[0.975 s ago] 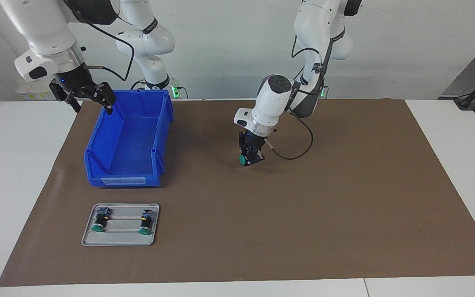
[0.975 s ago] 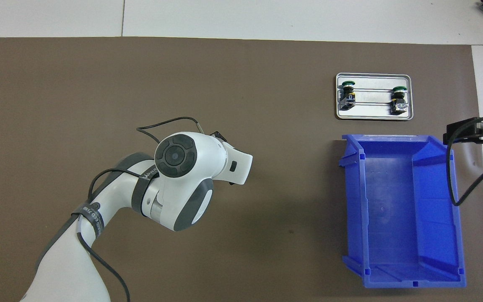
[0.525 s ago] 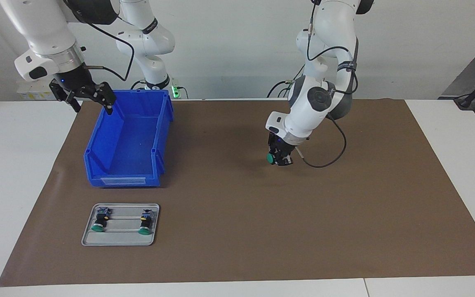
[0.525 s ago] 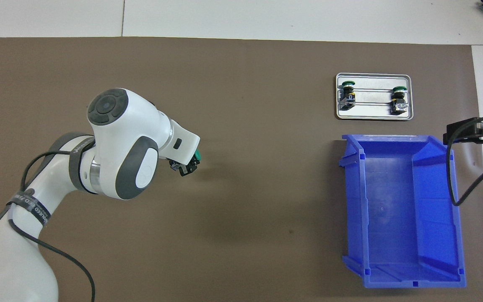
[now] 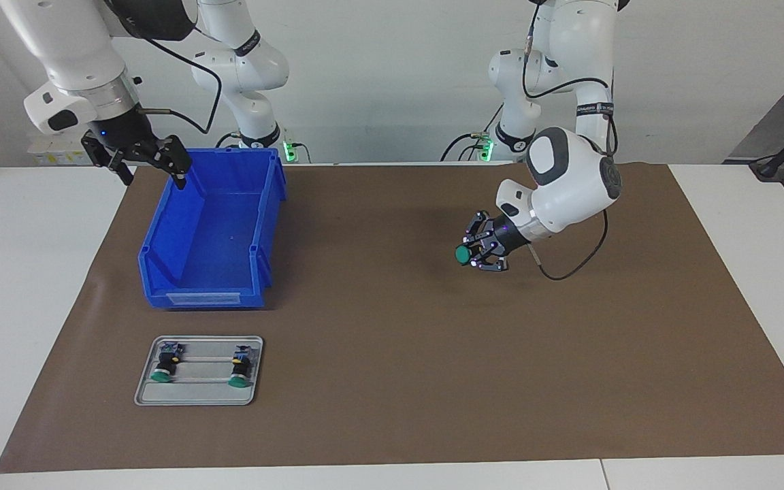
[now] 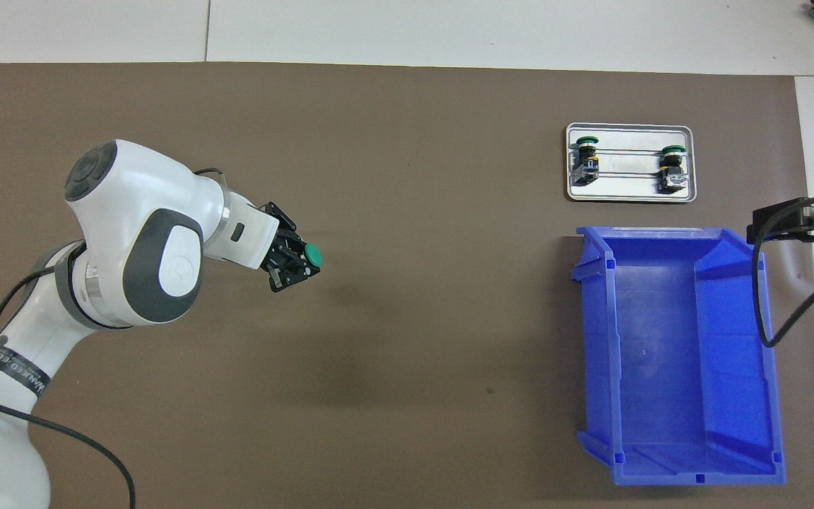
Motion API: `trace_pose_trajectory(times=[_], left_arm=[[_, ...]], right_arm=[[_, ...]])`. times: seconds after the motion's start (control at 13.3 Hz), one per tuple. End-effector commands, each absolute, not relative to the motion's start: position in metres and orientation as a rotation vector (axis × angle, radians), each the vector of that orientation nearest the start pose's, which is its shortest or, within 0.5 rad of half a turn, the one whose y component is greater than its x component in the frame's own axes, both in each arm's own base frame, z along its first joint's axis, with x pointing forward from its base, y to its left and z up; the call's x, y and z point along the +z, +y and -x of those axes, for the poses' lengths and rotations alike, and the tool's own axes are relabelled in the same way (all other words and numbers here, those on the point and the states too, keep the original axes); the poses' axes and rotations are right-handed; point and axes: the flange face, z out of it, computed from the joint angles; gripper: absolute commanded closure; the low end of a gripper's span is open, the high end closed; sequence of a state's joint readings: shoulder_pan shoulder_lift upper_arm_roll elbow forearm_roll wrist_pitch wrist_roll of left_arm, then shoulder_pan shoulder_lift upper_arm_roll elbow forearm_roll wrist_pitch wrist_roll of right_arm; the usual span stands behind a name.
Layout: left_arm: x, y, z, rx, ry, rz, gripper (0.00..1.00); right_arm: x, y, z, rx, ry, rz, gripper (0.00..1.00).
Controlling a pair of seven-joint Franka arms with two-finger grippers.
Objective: Place and press button with both arms
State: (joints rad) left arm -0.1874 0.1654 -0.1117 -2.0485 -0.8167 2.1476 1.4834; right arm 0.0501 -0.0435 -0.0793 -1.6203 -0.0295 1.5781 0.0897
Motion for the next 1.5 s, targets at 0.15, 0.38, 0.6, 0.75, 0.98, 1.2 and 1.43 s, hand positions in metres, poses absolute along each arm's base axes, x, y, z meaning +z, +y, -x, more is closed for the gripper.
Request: trace_pose_trajectory(times=[0.15, 0.38, 0.6, 0.75, 0.98, 1.2, 1.43], left_arm=[[0.346, -0.181, -0.507, 0.678, -1.462, -1.969, 0.87], [0.332, -0.178, -0.490, 0.721, -1.477, -1.920, 0.97], [0.325, -0.183, -0.475, 0.855, -1.427, -1.848, 0.96], [0.310, -0.182, -0.463, 0.869, -1.454, -1.817, 0.96], [0.306, -0.186, -0.443, 0.946, -1.416, -1.719, 0.96], [0.280, -0.177, -0.420, 0.970, -1.433, -1.576, 0.95], [0.276, -0.168, -0.416, 1.046, -1.386, -1.499, 0.94]], right_arm=[[0.628, -0.021, -0.535, 0.004, 0.158, 3.164, 0.00], [0.628, -0.021, -0.535, 0.004, 0.158, 3.164, 0.00], [0.628, -0.021, -0.535, 0.004, 0.158, 3.163, 0.00], [0.628, -0.021, -0.535, 0.004, 0.158, 3.164, 0.00], [0.628, -0.021, -0.535, 0.004, 0.158, 3.164, 0.00], [0.628, -0.021, -0.535, 0.004, 0.158, 3.163, 0.00], [0.628, -0.021, -0.535, 0.004, 0.158, 3.164, 0.00]])
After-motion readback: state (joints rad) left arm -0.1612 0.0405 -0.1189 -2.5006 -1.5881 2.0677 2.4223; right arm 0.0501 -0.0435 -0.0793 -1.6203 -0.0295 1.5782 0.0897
